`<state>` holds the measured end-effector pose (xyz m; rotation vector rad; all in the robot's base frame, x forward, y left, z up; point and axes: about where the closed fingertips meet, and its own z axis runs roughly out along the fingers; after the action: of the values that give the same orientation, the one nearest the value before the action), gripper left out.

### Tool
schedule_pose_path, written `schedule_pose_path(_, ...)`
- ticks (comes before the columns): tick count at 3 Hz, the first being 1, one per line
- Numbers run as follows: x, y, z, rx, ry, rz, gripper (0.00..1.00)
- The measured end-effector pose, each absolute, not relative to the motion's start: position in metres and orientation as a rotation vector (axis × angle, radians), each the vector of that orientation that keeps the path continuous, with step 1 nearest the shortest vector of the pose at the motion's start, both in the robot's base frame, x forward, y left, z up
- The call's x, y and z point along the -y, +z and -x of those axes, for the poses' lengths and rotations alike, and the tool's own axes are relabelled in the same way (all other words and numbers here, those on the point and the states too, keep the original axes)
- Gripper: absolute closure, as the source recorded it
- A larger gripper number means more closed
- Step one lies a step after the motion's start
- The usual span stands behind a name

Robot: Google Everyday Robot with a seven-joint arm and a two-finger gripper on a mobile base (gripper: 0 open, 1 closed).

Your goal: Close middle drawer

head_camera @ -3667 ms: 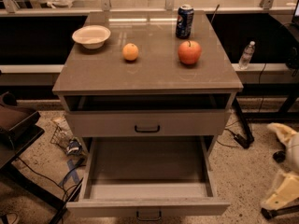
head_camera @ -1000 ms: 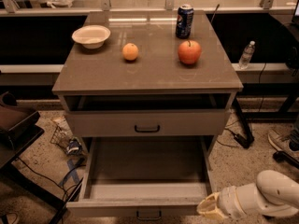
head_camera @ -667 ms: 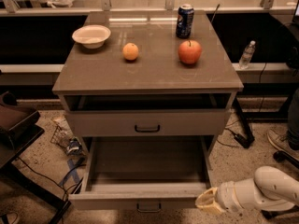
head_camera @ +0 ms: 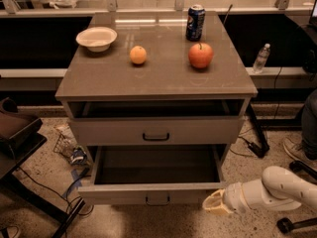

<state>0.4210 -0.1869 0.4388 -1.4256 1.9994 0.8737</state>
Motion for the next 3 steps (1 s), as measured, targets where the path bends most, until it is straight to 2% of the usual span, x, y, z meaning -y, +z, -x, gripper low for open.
schedule_pose_path(2,0.168,0.422,-0.482,-2.006,0.892,1.392,1.0)
schedule_pose_path(3,0.168,0.422,-0.482,-2.006,0.892,1.392,1.0)
